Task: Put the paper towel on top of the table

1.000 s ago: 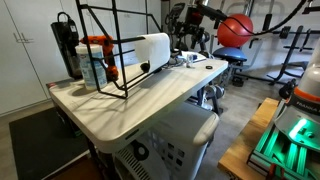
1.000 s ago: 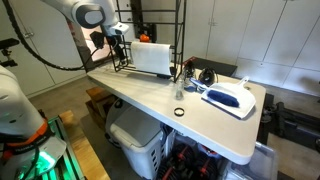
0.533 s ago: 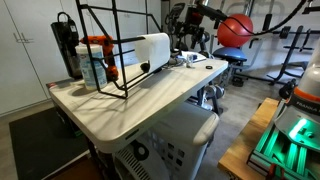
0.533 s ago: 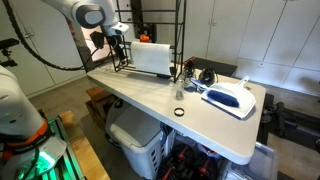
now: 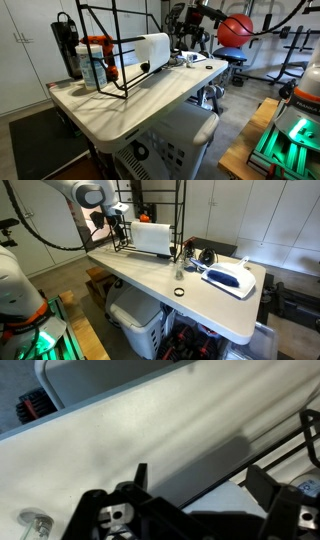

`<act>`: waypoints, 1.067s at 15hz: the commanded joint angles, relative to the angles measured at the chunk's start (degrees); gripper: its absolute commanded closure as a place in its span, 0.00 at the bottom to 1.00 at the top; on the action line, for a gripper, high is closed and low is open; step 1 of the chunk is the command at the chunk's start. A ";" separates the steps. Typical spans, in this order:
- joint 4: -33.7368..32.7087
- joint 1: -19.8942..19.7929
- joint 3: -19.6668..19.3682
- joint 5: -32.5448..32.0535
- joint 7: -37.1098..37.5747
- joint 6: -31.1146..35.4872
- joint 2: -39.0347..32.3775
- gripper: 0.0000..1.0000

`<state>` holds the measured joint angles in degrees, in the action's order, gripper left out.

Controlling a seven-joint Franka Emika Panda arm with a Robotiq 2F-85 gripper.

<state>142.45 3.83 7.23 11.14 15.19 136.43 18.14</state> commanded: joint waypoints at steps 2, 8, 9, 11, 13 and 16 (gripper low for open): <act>-0.07 0.49 4.09 -8.93 0.72 -0.10 -2.01 0.00; -1.63 -1.29 10.69 -28.83 13.13 10.44 -8.73 0.00; -2.12 -1.53 11.35 -31.81 16.21 12.28 -9.88 0.00; -3.72 -2.53 12.66 -39.92 24.32 14.93 -12.52 0.00; -5.56 -4.51 14.12 -49.06 34.20 16.19 -14.91 0.00; -5.16 -3.84 13.39 -50.80 36.29 15.10 -13.91 0.00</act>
<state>137.22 -0.04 20.63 -39.91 51.76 151.53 4.15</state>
